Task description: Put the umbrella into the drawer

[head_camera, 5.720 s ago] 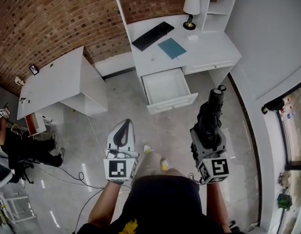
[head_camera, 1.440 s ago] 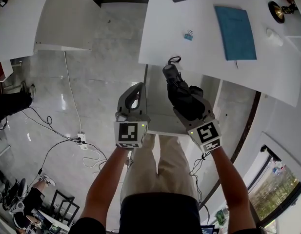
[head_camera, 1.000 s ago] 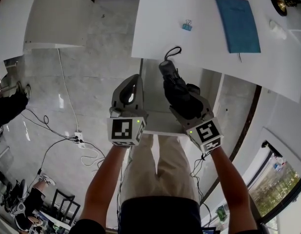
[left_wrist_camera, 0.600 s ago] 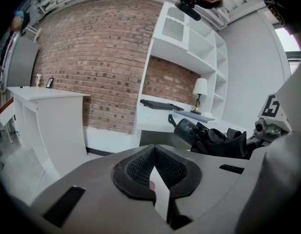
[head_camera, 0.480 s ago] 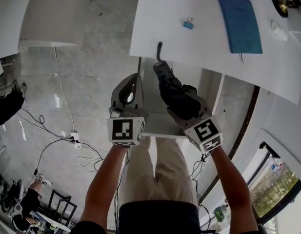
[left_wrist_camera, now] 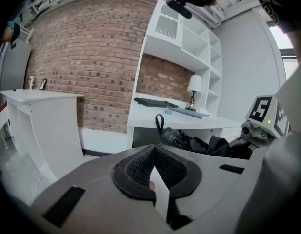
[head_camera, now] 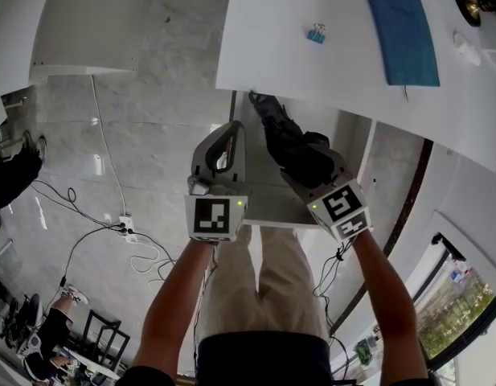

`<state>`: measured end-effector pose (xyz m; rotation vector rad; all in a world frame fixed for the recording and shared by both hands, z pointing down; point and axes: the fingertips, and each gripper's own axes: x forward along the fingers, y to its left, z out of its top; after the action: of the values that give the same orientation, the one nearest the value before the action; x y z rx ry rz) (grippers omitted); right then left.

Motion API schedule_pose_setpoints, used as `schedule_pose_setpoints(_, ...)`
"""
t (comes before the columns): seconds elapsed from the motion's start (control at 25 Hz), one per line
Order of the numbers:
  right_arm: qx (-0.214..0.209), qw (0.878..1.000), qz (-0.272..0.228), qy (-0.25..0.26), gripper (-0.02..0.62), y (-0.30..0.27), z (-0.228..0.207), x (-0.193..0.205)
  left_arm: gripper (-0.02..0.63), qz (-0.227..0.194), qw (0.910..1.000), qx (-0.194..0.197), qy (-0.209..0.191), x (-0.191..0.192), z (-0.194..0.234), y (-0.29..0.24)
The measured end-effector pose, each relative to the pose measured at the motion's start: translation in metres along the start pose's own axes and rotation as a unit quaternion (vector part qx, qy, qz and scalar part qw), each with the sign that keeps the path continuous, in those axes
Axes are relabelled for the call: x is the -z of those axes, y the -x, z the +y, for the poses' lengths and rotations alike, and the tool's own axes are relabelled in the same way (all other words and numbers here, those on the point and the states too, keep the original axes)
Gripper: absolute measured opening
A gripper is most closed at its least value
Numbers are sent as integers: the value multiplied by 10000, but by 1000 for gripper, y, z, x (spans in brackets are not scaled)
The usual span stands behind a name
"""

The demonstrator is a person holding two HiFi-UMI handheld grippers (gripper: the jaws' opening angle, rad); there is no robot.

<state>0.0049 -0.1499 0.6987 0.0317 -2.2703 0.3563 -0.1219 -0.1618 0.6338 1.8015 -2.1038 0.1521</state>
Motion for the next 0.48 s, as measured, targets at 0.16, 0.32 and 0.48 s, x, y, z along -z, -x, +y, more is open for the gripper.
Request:
schedule_pose_setpoints(0.16,136,9997,37,-206,273,-1,-16,6,18,-39,9999,88,46,1,-6,-2)
schedule_pose_setpoints(0.32,160,9995,101,-271,273,-9,-25,12,18,115,9999,97,44,6,-4,-3)
schedule_pose_setpoints(0.48,99,9980,313,-542,274,-20,-30,22,18,149,9998,77,-42,8,-4,-7)
